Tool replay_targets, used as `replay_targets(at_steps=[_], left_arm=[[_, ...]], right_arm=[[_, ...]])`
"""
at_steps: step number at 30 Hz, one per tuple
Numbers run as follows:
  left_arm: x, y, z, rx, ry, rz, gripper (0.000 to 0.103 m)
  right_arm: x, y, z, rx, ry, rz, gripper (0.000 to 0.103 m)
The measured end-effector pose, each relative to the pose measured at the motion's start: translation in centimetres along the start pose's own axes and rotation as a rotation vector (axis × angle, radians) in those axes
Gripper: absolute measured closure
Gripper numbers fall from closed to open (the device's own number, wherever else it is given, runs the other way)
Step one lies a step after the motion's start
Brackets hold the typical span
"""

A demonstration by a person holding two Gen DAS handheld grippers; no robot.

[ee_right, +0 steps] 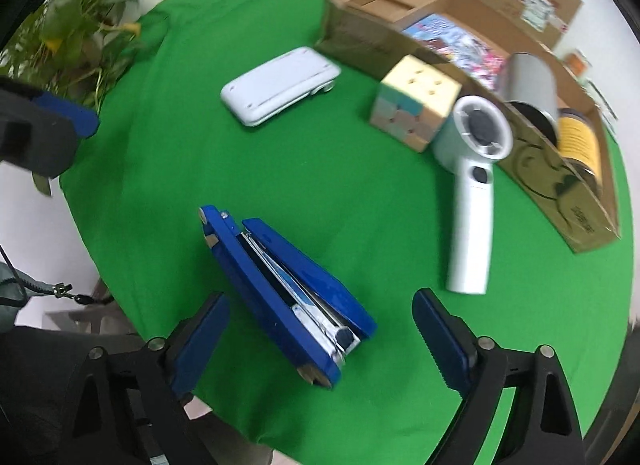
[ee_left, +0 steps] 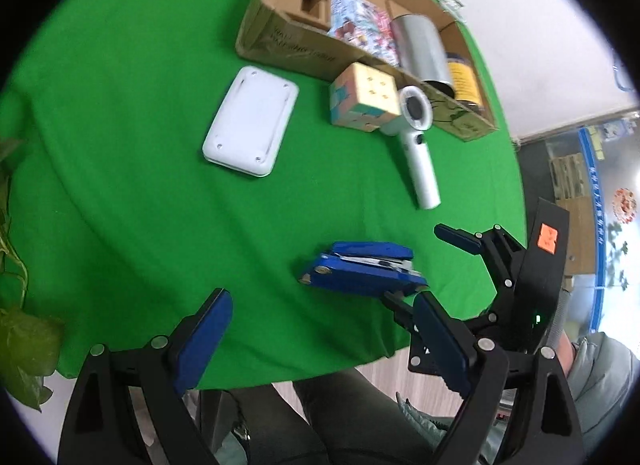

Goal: Organize rigid objects
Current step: 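Close both grippers on the blue stapler, then lift the stapler upright with both grippers and carry it over the box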

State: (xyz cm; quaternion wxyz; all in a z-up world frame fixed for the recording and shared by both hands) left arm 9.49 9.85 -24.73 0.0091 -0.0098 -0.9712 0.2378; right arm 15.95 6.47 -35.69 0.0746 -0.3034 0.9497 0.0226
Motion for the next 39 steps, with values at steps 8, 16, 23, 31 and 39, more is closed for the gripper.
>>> replay_targets(at_steps=[8,16,23,31,39], left_arm=[[0.1,0.9,3.1,-0.014,0.057,-0.127,0.013],[0.0,-1.1,5.9,-0.005,0.124,-0.198,0.018],[-2.7,-6.5,9.8,0.133,0.169,-0.178,0.018],[-1.4,-9.9,15.8,0.082,0.345,-0.071,0.018],[-1.5,-10.9,16.3,0.019,0.332,-0.015,0.018]], right_arm=[[0.2,0.6,3.9,-0.145,-0.030,0.016,0.039],[2.7,-2.6,3.5,-0.168,-0.099,0.185,0.055],[7.7,-6.0,2.6,-0.338,-0.099,0.572,0.050],[8.3,-6.2,2.2,-0.449,-0.146,0.532,0.041],[8.8,-4.8,3.3,-0.485,-0.097,0.511,0.044]])
Point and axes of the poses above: each gripper's, at about its wrist camera, not at the fingertips, and z roughly the way its jaws point, y to its left, x to its underside, the point moved 9 cm from there along z, roughly the way its jaws point, and after that the axes turned 6 degrees about y, right-handed, at the moved point
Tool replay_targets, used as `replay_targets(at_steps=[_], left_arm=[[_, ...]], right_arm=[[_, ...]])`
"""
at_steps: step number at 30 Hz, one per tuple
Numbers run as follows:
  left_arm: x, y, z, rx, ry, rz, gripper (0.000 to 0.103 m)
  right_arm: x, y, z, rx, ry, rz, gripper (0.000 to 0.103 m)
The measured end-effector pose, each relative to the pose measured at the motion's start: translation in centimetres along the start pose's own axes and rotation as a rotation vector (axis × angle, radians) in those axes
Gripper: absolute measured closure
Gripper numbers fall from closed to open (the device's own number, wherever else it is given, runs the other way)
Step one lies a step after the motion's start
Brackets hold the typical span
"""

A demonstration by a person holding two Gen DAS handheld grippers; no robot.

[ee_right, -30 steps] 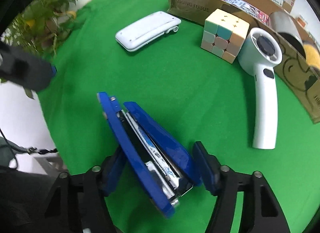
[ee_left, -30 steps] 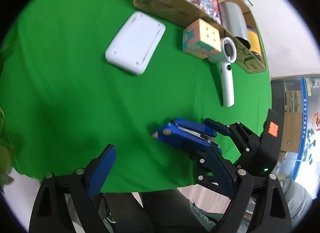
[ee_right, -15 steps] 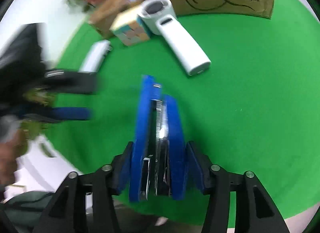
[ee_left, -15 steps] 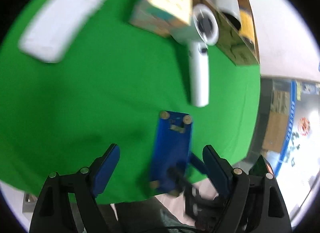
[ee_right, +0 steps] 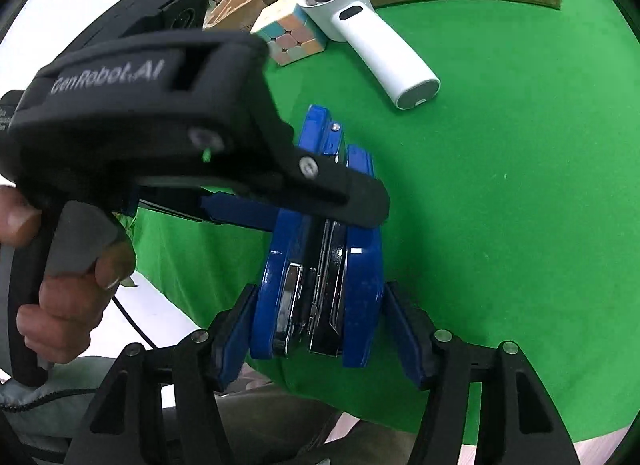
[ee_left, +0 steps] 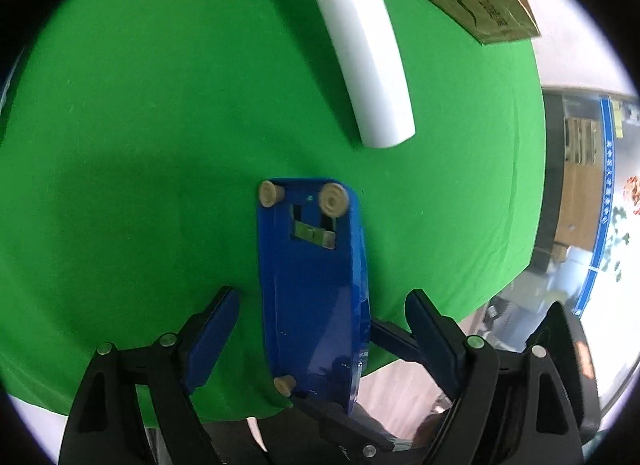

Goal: Organize rigid objects
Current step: 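Lift the stapler upright with both grippers and carry it over the box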

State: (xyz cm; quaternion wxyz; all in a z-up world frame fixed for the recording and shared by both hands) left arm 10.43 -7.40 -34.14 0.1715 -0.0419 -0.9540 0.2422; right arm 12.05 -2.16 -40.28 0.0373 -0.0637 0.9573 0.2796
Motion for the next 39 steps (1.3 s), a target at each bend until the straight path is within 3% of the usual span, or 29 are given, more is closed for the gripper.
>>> replay_targets(at_steps=[6,9,15,22,30,36,39], left_arm=[[0.5,-0.8,0.9,-0.074,0.051,0.053,0.030],[0.4,-0.4,0.8,-0.059,0.053,0.012,0.046],[-0.2,0.2,-0.4,-0.019,0.016,-0.050,0.048],[0.5,-0.3,-6.8,-0.006,-0.124,-0.038,0.048],[-0.5,-2.8,-18.2,-0.015,-0.339,0.077,0.048],[-3.2,-6.9,-23.5,-0.012,-0.446,0.153,0.048],[-5.4,-9.2,-24.2,-0.007,-0.470,0.191,0.048]], right_arm=[[-0.3,-0.8,-0.3,-0.084,0.026,0.078,0.048],[-0.6,-1.6,-0.8,-0.193,0.036,0.179,0.048],[-1.8,-1.5,-1.9,-0.224,0.045,0.186,0.049],[-6.1,1.0,-5.0,-0.242,0.016,0.136,0.049],[-13.3,5.2,-15.6,-0.166,-0.135,-0.026,0.049],[-18.3,8.1,-21.1,-0.106,-0.237,-0.077,0.051],[-20.5,9.3,-23.3,-0.089,-0.262,-0.067,0.051]])
Point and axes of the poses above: each gripper's, at about its wrist camera, not at the fingertips, and z roughly the way its jaws point, y to its left, x to its underside, the point moved 9 cm from there along z, roughly the way its jaws point, and after that the axes turned 6 degrees about y, right-handed, at the moved point
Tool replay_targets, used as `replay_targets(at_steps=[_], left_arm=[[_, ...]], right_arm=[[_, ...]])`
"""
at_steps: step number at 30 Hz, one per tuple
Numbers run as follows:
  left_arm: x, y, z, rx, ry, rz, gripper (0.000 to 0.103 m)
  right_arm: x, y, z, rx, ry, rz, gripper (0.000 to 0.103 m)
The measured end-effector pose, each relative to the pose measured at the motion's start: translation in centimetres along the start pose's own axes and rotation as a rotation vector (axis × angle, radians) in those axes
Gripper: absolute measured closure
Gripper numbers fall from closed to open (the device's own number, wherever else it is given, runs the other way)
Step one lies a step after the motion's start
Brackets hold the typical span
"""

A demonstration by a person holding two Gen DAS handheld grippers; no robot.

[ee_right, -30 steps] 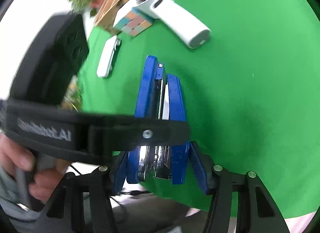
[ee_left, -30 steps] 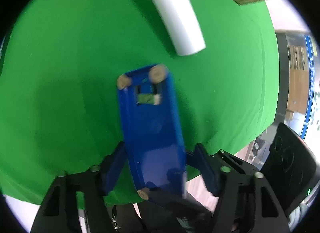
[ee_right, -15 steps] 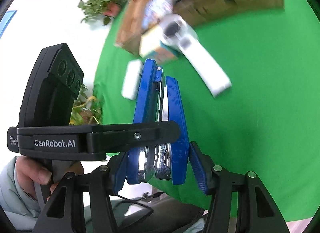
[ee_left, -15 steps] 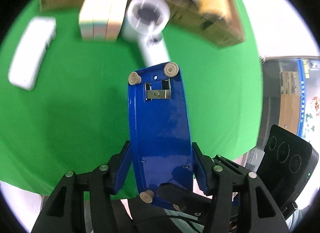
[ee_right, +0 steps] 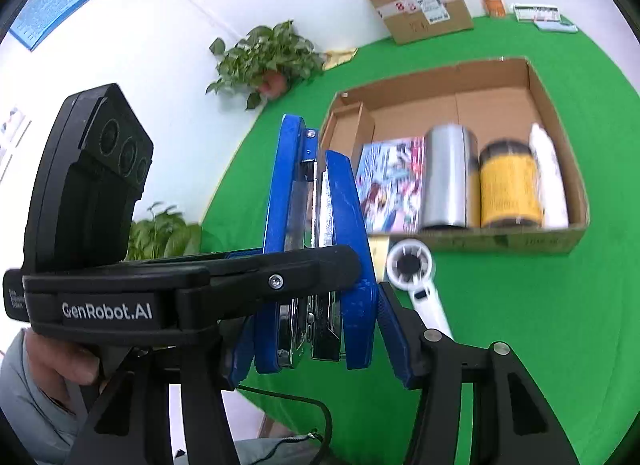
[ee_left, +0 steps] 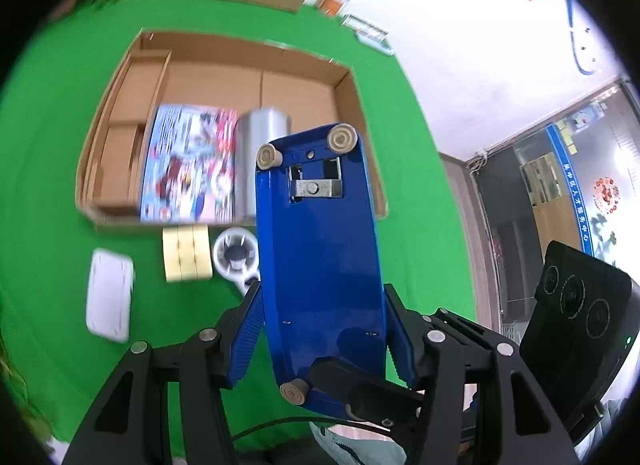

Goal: Organize rigid objects
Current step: 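Lift the stapler upright with both grippers and carry it over the box, then lower the stapler into the box beside the game box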

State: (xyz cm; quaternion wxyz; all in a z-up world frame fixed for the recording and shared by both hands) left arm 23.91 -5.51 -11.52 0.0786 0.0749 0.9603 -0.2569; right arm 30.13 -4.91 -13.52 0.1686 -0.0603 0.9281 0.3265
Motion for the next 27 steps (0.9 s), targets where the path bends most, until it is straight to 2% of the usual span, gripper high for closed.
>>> replay_targets(at_steps=[3,8,14,19,27], left_arm=[[-2.9,-0.4,0.1,0.027,-0.004,0.026,0.048],[-5.4,0.8,1.1,0.063,0.013,0.054,0.048],[-8.8,4.0,3.3,0.108,0.065,0.045,0.048],[-11.1,8.5,5.5,0.097,0.114,0.007,0.048],[-12.8,14.7,8.8,0.086,0.181,-0.074,0.048]], right_arm=[[-2.6,0.5,-0.2,0.035,-0.019,0.010,0.051],[-6.0,0.3,1.7,0.079,-0.007,0.044,0.051],[-9.8,-1.5,7.6,0.128,0.040,0.101,0.051],[-12.1,-2.5,13.5,0.108,0.108,0.147,0.051],[-14.0,-4.1,22.5,0.081,0.210,0.204,0.051]])
Point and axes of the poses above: each gripper's, at about its wrist camera, not at the fingertips, and z roughly the way its jaws point, y to its left, x to its underside, the point moved 9 cm from there along z, roughly the way its jaws point, and after that the axes turned 6 degrees about y, right-handed, at the moved point
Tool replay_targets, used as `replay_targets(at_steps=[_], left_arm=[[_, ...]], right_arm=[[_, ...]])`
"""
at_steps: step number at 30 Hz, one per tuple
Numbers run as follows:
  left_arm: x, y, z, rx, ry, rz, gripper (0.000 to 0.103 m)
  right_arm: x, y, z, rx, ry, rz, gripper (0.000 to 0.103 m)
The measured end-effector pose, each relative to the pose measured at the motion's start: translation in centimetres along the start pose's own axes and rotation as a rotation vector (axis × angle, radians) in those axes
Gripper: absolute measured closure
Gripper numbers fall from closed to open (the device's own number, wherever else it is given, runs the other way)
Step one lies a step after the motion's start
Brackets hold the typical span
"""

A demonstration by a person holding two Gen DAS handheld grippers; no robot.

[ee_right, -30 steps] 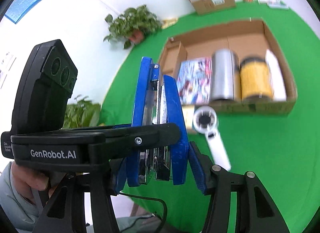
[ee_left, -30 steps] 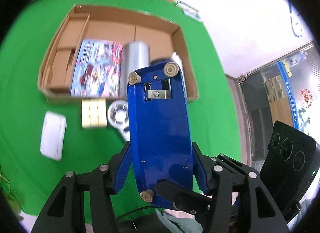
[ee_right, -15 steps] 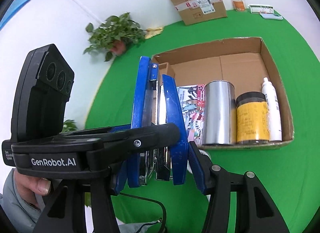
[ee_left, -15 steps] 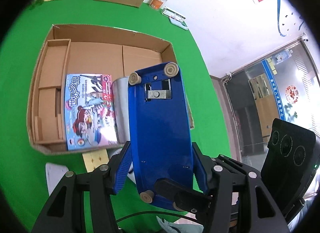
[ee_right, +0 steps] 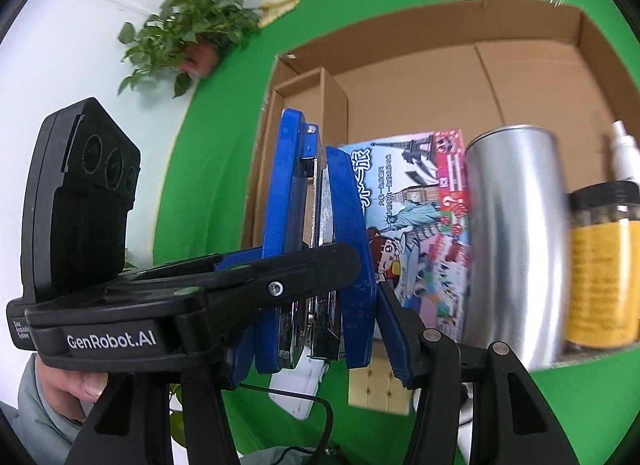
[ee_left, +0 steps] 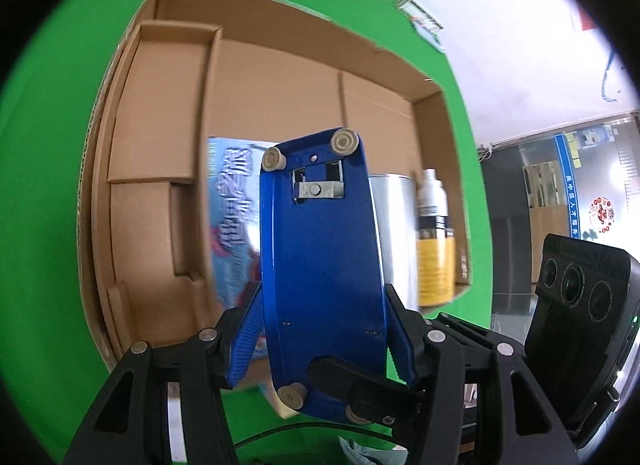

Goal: Organize rigid objects
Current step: 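Lower the stapler into the box beside the game box, then move both tools to the white hair dryer and close on its handle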

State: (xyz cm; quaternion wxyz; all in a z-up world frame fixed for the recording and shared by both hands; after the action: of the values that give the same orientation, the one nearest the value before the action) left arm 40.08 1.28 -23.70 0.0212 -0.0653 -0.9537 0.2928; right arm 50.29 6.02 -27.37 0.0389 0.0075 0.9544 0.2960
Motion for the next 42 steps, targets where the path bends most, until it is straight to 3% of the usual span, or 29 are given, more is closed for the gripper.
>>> replay_targets(at_steps=[7,12,14,19,21,22,24,26,31,33,34,35,37,38,39,40,41,42], left_arm=[[0.6,1.7,2.9,-0.098,0.090,0.015,0.048],[0.5,2.4,2.6,-0.021,0.079,-0.038,0.046],[0.4,2.3,1.8,-0.031,0.063,-0.021,0.046],[0.1,2.2,-2.3,-0.084,-0.043,0.026,0.046],[0.3,2.2,-4.6,-0.119,-0.100,0.042,0.046],[0.1,1.9,-5.5,-0.143,-0.134,0.053,0.046],[0.2,1.9,-7.8,-0.195,-0.210,0.074,0.040],[0.8,1.7,-10.8,-0.239,-0.307,0.091,0.027],[2.6,1.6,-13.8,-0.311,-0.409,0.112,0.025],[3.8,1.7,-12.9,-0.309,-0.379,0.132,0.067],[4.4,1.5,-12.1,-0.315,-0.344,0.141,0.103],[5.0,1.5,-11.4,-0.331,-0.326,0.148,0.100],[6.0,1.2,-10.5,-0.341,-0.318,0.163,0.100],[6.3,1.2,-10.2,-0.335,-0.321,0.150,0.094],[6.5,1.6,-9.9,-0.338,-0.318,0.120,0.085],[6.7,2.1,-9.8,-0.344,-0.312,0.100,0.046],[7.1,2.5,-9.5,-0.353,-0.311,0.075,0.018],[7.4,2.4,-9.6,-0.354,-0.336,0.079,0.018]], right_arm=[[0.0,-2.0,5.0,0.000,0.085,0.050,0.055],[0.6,-3.8,6.9,0.042,0.097,0.092,0.059],[0.8,-4.0,7.2,0.071,0.097,0.072,0.058],[0.8,-2.3,7.0,0.066,0.079,0.001,0.051],[0.8,-1.8,5.0,0.035,0.027,0.006,0.049],[0.7,-1.4,3.4,0.008,-0.022,0.008,0.039],[0.8,-0.5,0.5,-0.001,-0.105,-0.008,0.008],[1.6,0.0,-2.7,0.023,-0.185,-0.053,0.005],[4.9,-3.3,-6.5,0.207,-0.229,-0.074,0.005],[7.0,-5.4,-6.5,0.227,-0.185,-0.039,0.031],[7.9,-5.9,-6.4,0.229,-0.155,-0.030,0.060],[8.9,-6.4,-6.3,0.250,-0.130,-0.029,0.069],[10.3,-7.4,-7.1,0.267,-0.149,-0.052,0.067],[10.7,-7.5,-7.2,0.270,-0.160,-0.063,0.050],[11.4,-7.7,-7.3,0.288,-0.170,-0.072,0.014],[12.0,-8.0,-7.4,0.304,-0.184,-0.075,0.000],[12.5,-8.2,-7.5,0.316,-0.204,-0.080,0.001],[13.1,-8.5,-7.4,0.325,-0.199,-0.087,0.001]])
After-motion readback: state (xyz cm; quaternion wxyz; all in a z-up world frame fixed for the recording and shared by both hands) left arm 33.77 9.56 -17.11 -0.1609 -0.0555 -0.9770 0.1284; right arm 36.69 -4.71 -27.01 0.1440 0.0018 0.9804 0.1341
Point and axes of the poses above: each gripper's, at about its wrist camera, not at the fingertips, and z roughly the way its jaws point, y to its left, x to its underside, the point moved 9 cm from there along z, roughly the way its jaws point, and after that the axes turned 6 degrees about y, right-handed, at the moved point
